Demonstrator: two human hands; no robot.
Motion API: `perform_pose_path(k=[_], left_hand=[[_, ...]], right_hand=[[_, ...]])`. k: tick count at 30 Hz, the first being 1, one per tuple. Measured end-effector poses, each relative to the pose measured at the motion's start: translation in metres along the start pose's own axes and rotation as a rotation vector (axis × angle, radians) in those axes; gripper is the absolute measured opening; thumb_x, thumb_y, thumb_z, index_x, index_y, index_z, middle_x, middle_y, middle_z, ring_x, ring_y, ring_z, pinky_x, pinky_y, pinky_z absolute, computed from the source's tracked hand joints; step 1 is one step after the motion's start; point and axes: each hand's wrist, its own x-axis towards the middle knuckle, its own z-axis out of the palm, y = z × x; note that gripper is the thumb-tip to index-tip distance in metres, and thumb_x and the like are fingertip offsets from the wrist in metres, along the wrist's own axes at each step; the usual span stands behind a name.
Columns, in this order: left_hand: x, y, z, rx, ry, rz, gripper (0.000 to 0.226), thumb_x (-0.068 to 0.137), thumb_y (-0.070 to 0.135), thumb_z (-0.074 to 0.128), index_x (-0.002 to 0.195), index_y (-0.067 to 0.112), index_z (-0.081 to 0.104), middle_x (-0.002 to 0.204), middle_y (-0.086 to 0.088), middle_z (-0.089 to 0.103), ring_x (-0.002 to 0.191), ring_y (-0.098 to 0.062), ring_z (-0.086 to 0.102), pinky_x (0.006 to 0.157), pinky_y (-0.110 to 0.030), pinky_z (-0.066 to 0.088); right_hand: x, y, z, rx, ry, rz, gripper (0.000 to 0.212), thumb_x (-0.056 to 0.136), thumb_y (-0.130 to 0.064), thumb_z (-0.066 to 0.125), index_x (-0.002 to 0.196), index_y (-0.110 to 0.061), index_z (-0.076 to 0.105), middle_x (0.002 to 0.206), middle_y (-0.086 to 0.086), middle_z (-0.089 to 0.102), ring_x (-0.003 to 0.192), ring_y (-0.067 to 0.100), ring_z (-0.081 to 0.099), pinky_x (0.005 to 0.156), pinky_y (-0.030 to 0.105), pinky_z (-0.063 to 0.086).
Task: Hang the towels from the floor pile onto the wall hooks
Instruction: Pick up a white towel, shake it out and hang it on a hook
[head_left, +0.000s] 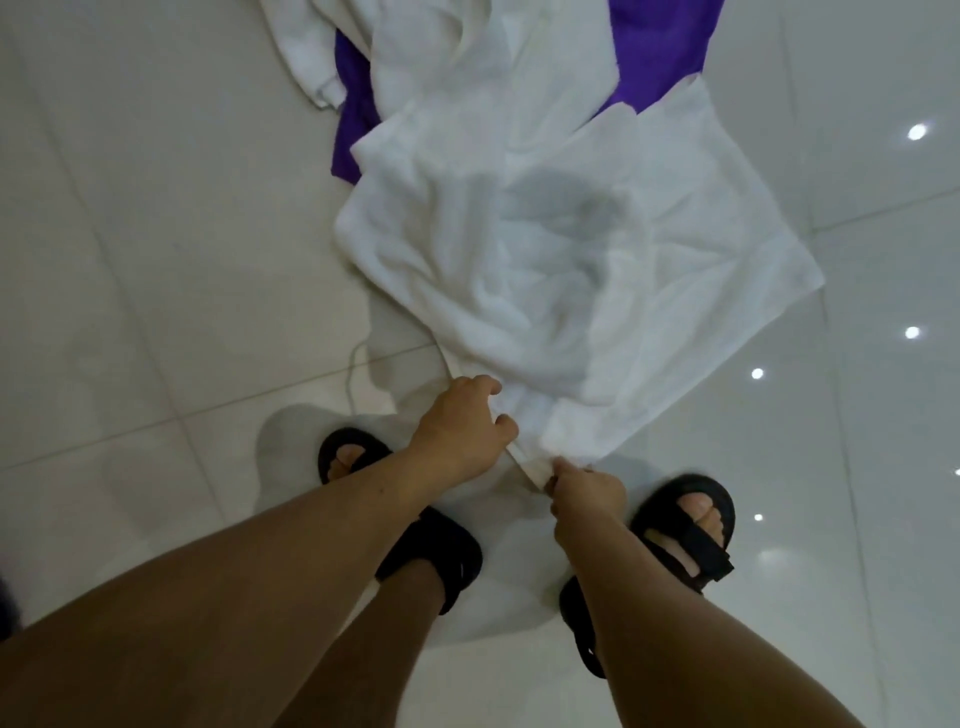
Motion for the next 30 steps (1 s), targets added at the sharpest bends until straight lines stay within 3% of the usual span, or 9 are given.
perform_pose_path(k=[5, 9, 12, 15, 19, 23, 25, 27, 30], left_hand=[[-0.021, 0.016, -0.026, 0.014, 0.013, 0.003, 0.057, 0.089, 0.033, 0.054, 0.141, 0.017, 0.038, 0.144, -0.004, 0.04, 0.127, -0.022, 0.044, 0.097, -0.03, 0.037], [-0.068, 0.047, -0.062, 0.005, -0.001, 0.042, 0.059, 0.088, 0.029, 0.056, 0.142, 0.018, 0.036, 0.144, -0.005, 0.039, 0.127, -0.022, 0.043, 0.101, -0.034, 0.039], [-0.116, 0.082, -0.103, -0.011, 0.037, 0.098, 0.06, 0.088, 0.029, 0.06, 0.142, 0.019, 0.035, 0.145, -0.005, 0.038, 0.128, -0.023, 0.042, 0.103, -0.035, 0.039], [-0.167, 0.119, -0.158, -0.05, 0.101, 0.169, 0.069, 0.086, 0.028, 0.065, 0.145, 0.019, 0.03, 0.145, -0.007, 0.037, 0.128, -0.023, 0.042, 0.103, -0.036, 0.038], [-0.251, 0.171, -0.244, -0.14, 0.239, 0.282, 0.086, 0.079, 0.032, 0.074, 0.148, 0.027, 0.024, 0.145, -0.004, 0.037, 0.124, -0.023, 0.045, 0.099, -0.038, 0.043], [-0.347, 0.219, -0.324, -0.106, 0.298, 0.483, 0.098, 0.07, 0.036, 0.079, 0.146, 0.046, 0.017, 0.149, 0.007, 0.026, 0.13, -0.012, 0.037, 0.101, -0.033, 0.04], [-0.395, 0.237, -0.359, -0.008, 0.212, 0.587, 0.081, 0.071, 0.033, 0.077, 0.141, 0.041, 0.036, 0.148, 0.012, 0.031, 0.13, -0.004, 0.034, 0.1, -0.025, 0.034], [-0.441, 0.25, -0.391, 0.024, 0.106, 0.636, 0.04, 0.073, 0.029, 0.073, 0.112, 0.028, 0.062, 0.121, 0.012, 0.06, 0.108, -0.002, 0.055, 0.087, -0.024, 0.042], [-0.505, 0.264, -0.429, 0.008, 0.106, 0.599, 0.023, 0.068, 0.032, 0.068, 0.086, 0.018, 0.063, 0.085, 0.006, 0.067, 0.08, -0.015, 0.062, 0.076, -0.033, 0.049]], right_hand=[[-0.04, -0.019, -0.014, 0.066, -0.026, -0.09, 0.02, 0.085, -0.022, 0.064, 0.077, -0.004, 0.062, 0.076, 0.01, 0.066, 0.066, 0.024, 0.059, 0.06, 0.031, 0.046], [-0.115, -0.061, -0.058, 0.032, 0.0, -0.445, 0.02, 0.08, -0.021, 0.05, 0.065, -0.016, 0.039, 0.063, 0.001, 0.039, 0.058, 0.02, 0.037, 0.054, 0.031, 0.032], [-0.191, -0.101, -0.1, 0.12, -0.072, -0.623, 0.026, 0.079, -0.014, 0.048, 0.061, -0.031, 0.041, 0.063, -0.012, 0.04, 0.062, 0.012, 0.036, 0.058, 0.025, 0.033], [-0.273, -0.137, -0.141, 0.295, -0.165, -0.742, 0.031, 0.074, -0.004, 0.044, 0.054, -0.022, 0.029, 0.053, -0.013, 0.027, 0.051, 0.008, 0.025, 0.054, 0.026, 0.024], [-0.395, -0.173, -0.198, 0.436, -0.299, -0.868, 0.023, 0.07, -0.003, 0.043, 0.057, -0.015, 0.029, 0.057, -0.003, 0.028, 0.053, 0.011, 0.026, 0.051, 0.025, 0.026], [-0.52, -0.194, -0.251, 0.249, -0.498, -1.013, 0.009, 0.072, -0.015, 0.046, 0.066, -0.009, 0.047, 0.064, 0.002, 0.047, 0.061, 0.013, 0.046, 0.053, 0.023, 0.041], [-0.576, -0.201, -0.274, 0.108, -0.581, -1.086, 0.017, 0.082, -0.014, 0.045, 0.077, -0.001, 0.054, 0.074, 0.009, 0.054, 0.069, 0.02, 0.053, 0.062, 0.029, 0.047], [-0.632, -0.211, -0.299, 0.018, -0.631, -1.172, 0.018, 0.081, -0.015, 0.046, 0.077, -0.001, 0.056, 0.077, 0.014, 0.056, 0.072, 0.025, 0.055, 0.066, 0.036, 0.047], [-0.71, -0.222, -0.335, -0.001, -0.677, -1.306, 0.011, 0.07, -0.019, 0.048, 0.064, -0.012, 0.055, 0.068, 0.006, 0.055, 0.068, 0.02, 0.053, 0.066, 0.032, 0.044]])
